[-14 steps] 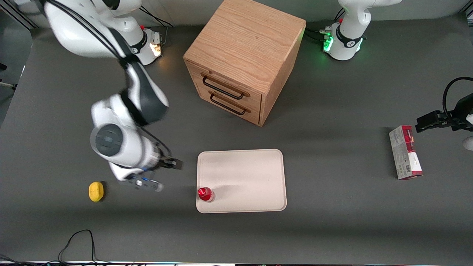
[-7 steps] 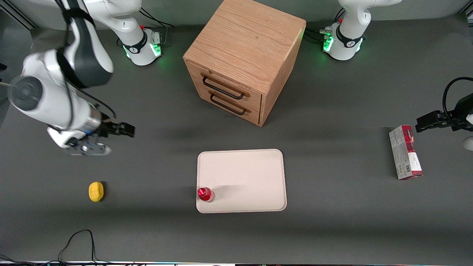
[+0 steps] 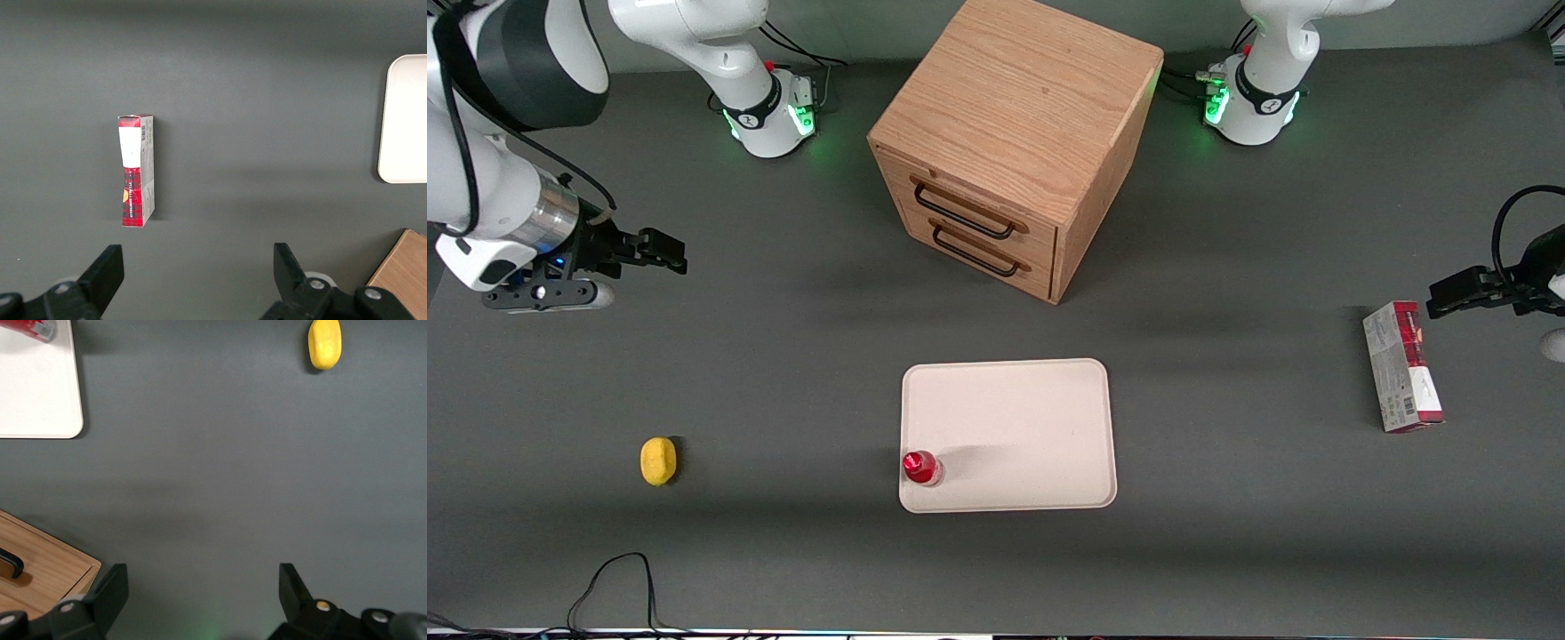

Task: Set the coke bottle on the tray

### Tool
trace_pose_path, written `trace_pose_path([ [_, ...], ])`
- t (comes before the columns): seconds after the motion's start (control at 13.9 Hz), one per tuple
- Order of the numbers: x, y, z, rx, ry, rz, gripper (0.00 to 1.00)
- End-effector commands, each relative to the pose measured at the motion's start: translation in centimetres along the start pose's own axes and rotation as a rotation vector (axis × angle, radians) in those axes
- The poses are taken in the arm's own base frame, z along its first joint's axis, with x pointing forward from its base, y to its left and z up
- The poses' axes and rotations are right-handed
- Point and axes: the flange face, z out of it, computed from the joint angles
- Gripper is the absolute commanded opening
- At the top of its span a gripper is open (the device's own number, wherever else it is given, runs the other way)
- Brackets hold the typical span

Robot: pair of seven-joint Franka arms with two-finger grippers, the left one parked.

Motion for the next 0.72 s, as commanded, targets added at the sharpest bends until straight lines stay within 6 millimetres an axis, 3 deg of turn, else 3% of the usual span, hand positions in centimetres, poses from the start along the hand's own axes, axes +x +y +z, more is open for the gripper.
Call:
trace_pose_path([
  [0.0, 0.4, -1.2, -2.5, 0.017, -0.019, -0.028, 1.00],
  [0.36, -0.1, -1.4, -4.7, 0.023, -0.013, -0.029, 1.00],
  [0.65, -0.5, 0.4, -5.5, 0.047, -0.041, -0.004, 1.00],
])
